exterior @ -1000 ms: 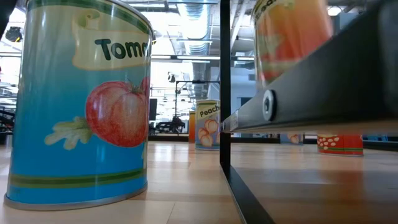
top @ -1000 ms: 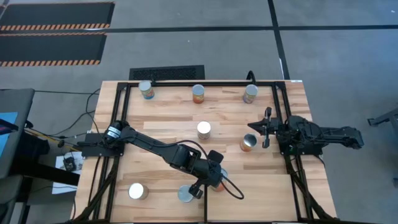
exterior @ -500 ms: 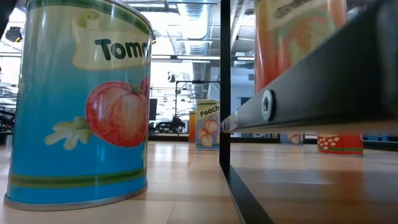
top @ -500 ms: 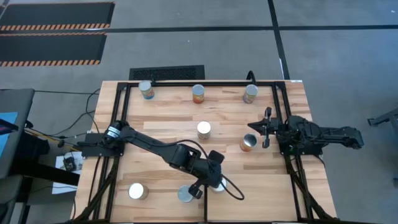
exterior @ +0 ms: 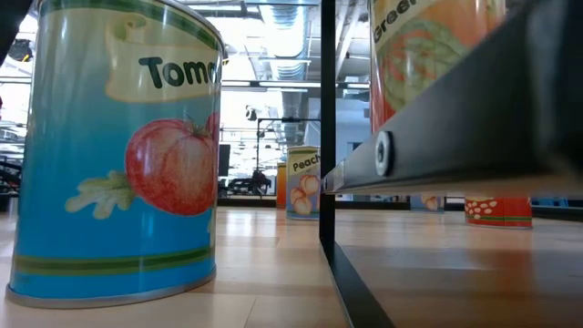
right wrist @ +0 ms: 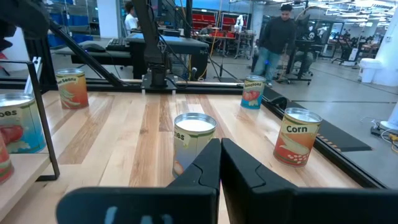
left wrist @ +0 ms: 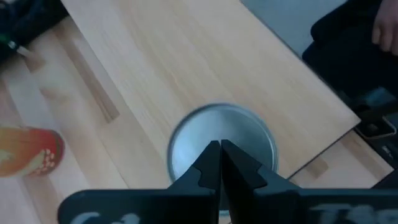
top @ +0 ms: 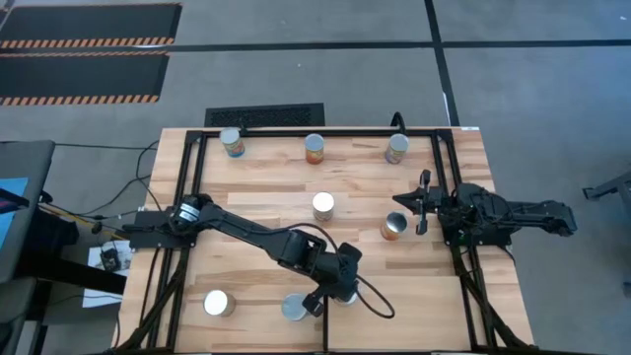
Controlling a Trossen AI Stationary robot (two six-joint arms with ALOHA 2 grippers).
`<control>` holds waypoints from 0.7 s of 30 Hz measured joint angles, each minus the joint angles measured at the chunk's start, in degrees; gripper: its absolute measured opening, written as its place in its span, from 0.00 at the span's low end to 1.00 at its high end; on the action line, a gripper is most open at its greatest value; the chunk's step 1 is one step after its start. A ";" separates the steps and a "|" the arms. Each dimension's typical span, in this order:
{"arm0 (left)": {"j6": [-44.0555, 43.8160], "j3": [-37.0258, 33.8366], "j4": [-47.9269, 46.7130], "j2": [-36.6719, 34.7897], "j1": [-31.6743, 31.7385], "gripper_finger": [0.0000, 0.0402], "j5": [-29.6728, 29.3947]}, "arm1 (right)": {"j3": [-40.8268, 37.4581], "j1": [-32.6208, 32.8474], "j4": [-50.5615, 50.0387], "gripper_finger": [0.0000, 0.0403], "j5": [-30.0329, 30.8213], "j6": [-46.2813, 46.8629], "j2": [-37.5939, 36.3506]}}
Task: Pick and place cans onto a shelf
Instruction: Put the top canned green beans on the shelf
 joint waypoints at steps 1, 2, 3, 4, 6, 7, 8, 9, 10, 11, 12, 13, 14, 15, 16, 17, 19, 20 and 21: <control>0.00 0.23 0.01 0.00 0.00 0.00 0.00 | 0.00 0.00 0.00 0.08 0.00 0.00 -0.01; 0.02 0.42 0.26 -0.05 0.00 0.00 0.00 | 0.00 0.00 -0.02 0.08 0.00 0.00 0.02; 0.02 0.73 -0.05 -0.09 0.00 0.00 -0.01 | 0.00 0.00 0.00 0.08 0.00 0.00 0.01; 0.00 1.32 -1.11 -0.09 0.00 0.00 -0.24 | 0.00 0.00 0.00 0.08 0.00 0.00 -0.01; 0.00 3.49 -4.34 -0.07 -0.08 0.00 -2.10 | 0.00 0.00 -0.02 0.08 0.00 0.00 0.00; 0.05 4.78 -5.22 -0.07 -0.25 0.00 -3.53 | 0.00 0.00 -0.02 0.08 0.00 0.00 0.01; 0.29 5.91 -5.82 -0.33 -0.51 0.00 -5.23 | 0.00 0.00 -0.03 0.08 0.00 0.00 0.00; 0.56 6.69 -6.97 -0.80 -0.87 0.00 -6.64 | 0.00 0.00 -0.02 0.08 0.00 0.00 0.00; 0.68 7.25 -7.68 -1.35 -1.23 0.00 -7.56 | 0.00 0.00 -0.04 0.08 0.00 0.00 -0.01; 0.64 7.50 -7.23 -2.08 -1.64 0.00 -7.90 | 0.00 0.00 -0.04 0.08 0.00 0.02 0.02; 0.28 7.38 -6.78 -3.07 -1.95 0.00 -8.09 | 0.00 0.00 -0.02 0.08 0.00 0.00 0.02; -0.31 6.60 -6.09 -4.41 -2.19 0.00 -8.05 | 0.00 0.00 -0.01 0.08 0.00 0.00 0.00; -0.92 5.72 -5.04 -5.68 -2.32 0.00 -8.00 | 0.00 0.00 -0.04 0.08 0.00 0.00 -0.01; -1.69 4.39 -3.61 -7.13 -2.46 0.00 -8.21 | 0.00 0.00 -0.03 0.08 0.00 0.00 0.02; -2.32 2.33 -2.09 -8.75 -2.56 0.00 -8.70 | 0.00 0.00 0.00 0.08 0.00 0.00 0.01; -2.95 -0.23 -0.68 -10.41 -2.63 0.00 -9.43 | 0.00 0.00 -0.02 0.08 0.00 0.00 -0.01; -4.28 -7.61 4.44 -14.48 -2.71 0.00 -10.32 | 0.00 0.00 -0.04 0.08 0.00 0.00 0.01; -5.23 -12.26 7.85 -17.16 -2.69 0.00 -10.28 | 0.00 0.00 -0.02 0.08 0.00 0.00 0.00; -6.13 -17.67 11.70 -20.14 -2.69 0.00 -10.31 | 0.00 0.00 -0.04 0.08 0.00 0.00 -0.01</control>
